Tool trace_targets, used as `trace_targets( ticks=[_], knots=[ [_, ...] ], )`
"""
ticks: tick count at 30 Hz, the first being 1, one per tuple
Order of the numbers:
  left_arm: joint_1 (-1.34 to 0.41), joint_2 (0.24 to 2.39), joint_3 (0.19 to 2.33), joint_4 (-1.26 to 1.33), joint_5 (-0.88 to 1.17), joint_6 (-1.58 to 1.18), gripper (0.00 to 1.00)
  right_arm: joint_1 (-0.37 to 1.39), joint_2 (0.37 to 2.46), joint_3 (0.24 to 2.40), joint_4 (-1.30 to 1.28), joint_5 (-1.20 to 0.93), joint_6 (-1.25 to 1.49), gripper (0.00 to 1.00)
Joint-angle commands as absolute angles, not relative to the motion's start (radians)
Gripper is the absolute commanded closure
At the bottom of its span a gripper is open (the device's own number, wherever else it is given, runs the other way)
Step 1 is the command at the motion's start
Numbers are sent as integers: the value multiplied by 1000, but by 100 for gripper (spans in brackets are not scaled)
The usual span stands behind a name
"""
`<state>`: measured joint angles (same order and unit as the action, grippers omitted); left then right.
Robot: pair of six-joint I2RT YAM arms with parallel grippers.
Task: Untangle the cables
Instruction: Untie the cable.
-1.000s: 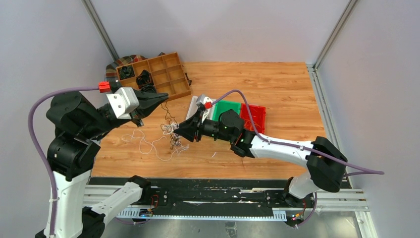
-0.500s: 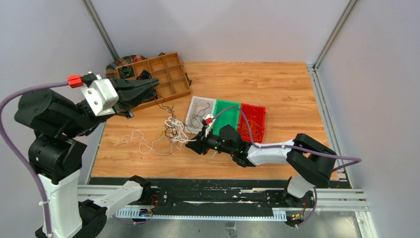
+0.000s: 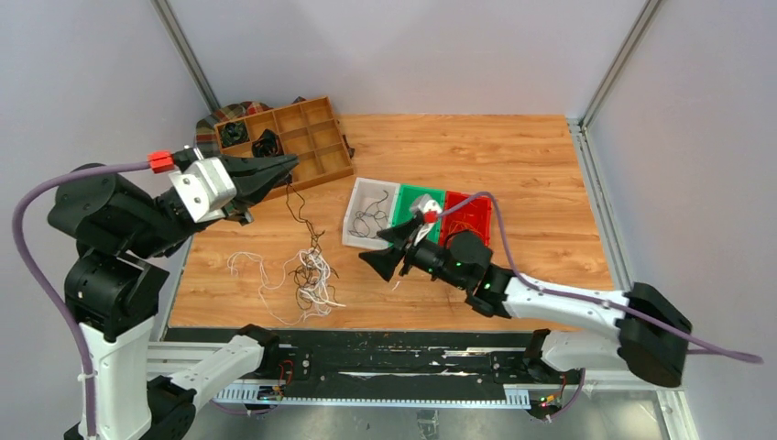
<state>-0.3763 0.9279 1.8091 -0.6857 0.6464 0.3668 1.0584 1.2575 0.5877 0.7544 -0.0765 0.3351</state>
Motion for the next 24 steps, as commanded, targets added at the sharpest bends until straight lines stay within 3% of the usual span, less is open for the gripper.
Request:
trace_targets(
  ticks=[1, 11, 24],
  knots=[
    [-383, 898, 1750, -673, 703, 383, 100, 1069, 1123, 714, 588, -23, 208, 29],
    [-382, 900, 1715, -673, 816, 348, 100, 1053, 1215, 1043, 409, -105, 74, 27],
    [-382, 910, 1740, -672, 829, 346, 100, 1054, 1297, 1089, 489, -373, 130, 26]
  ],
)
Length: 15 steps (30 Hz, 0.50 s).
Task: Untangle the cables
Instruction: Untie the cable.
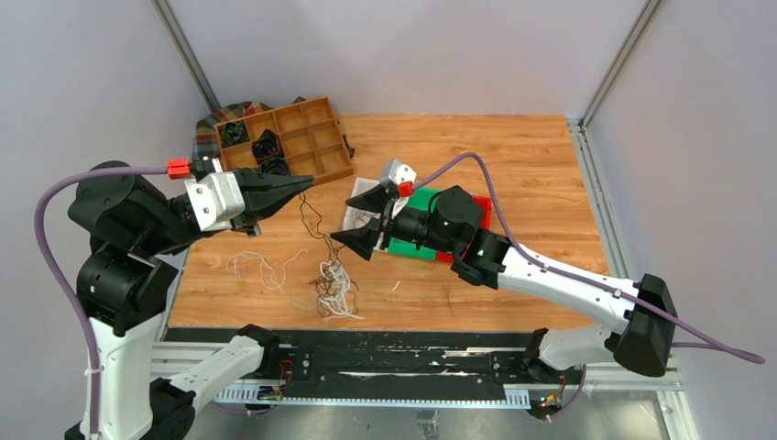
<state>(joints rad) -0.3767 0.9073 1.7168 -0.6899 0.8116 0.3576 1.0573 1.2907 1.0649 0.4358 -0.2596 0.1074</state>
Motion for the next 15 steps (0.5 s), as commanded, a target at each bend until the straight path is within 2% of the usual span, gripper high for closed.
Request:
trace_targets(
  ticks=[1, 15],
  knots=[
    [-383, 908, 1740, -672, 829, 347, 99, 1054, 1300, 1089, 490, -381, 135, 26],
    [-383, 913, 1763, -672, 838, 352, 99, 1052, 1251, 1045, 495, -327, 138, 23]
  ],
)
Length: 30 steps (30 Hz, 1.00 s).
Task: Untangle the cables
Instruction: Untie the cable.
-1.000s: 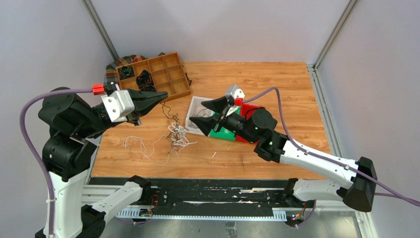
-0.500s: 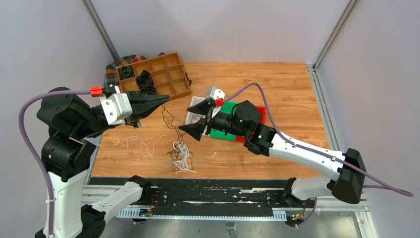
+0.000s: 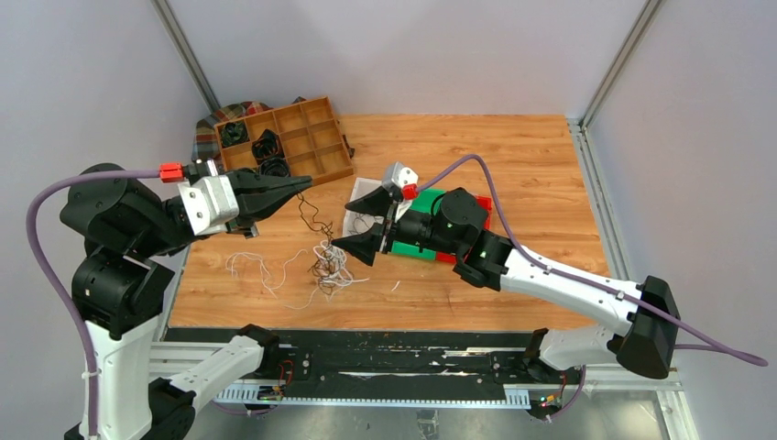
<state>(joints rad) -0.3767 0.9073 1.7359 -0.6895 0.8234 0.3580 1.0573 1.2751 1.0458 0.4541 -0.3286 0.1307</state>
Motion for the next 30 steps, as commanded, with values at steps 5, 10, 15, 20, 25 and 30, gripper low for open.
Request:
trace_targets(
  ticks=[5, 10, 15, 20, 25, 30],
  knots=[
    [-383, 920, 1777, -672, 845, 345, 100, 1052, 1270, 1075, 487, -304, 125, 22],
    [-382, 929, 1789, -672, 852, 334, 100, 1053, 1310, 1109, 484, -309, 119, 22],
    [-382, 934, 1793, -671, 862, 327, 100, 1063, 1355, 1140, 514, -316, 130, 22],
    [-383, 937, 1794, -672, 874, 319, 99, 1074, 1405, 1176, 540, -307, 132, 22],
    [-383, 942, 1793, -672, 879, 317, 99, 1085, 1461, 1213, 562, -329, 134, 22],
    [-383, 939, 1792, -671, 882, 316, 99, 1091, 1475, 1194, 596, -296, 139, 21]
  ],
)
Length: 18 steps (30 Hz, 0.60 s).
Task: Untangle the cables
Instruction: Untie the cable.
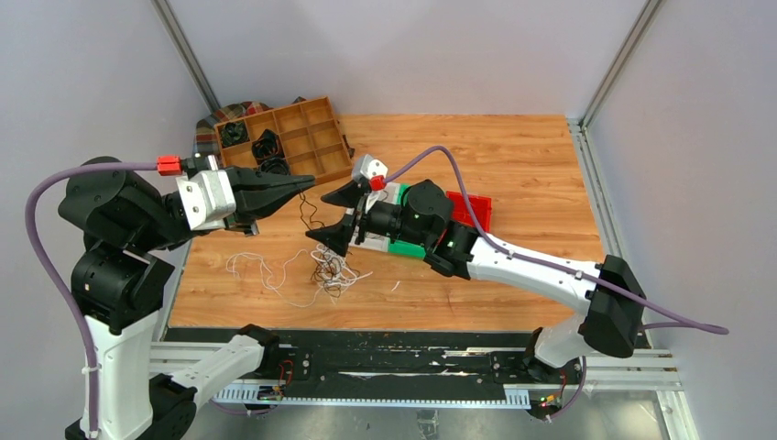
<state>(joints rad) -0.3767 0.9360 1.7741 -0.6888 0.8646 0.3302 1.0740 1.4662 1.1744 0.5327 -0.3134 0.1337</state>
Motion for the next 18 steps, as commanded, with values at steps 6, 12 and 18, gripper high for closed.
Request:
trace_targets(
  ticks=[6, 12, 18],
  knots=[
    [-383, 940, 1807, -672, 879, 321, 100, 1089, 1490, 1152, 611, -346, 152, 45],
    [-383, 962, 1859, -672, 874, 326, 99, 1089, 1508, 1069, 655, -341, 195, 44],
    [-382, 1000, 1924, -671, 880, 301, 100, 1094, 1559, 1015, 688, -312, 211, 44]
  ],
)
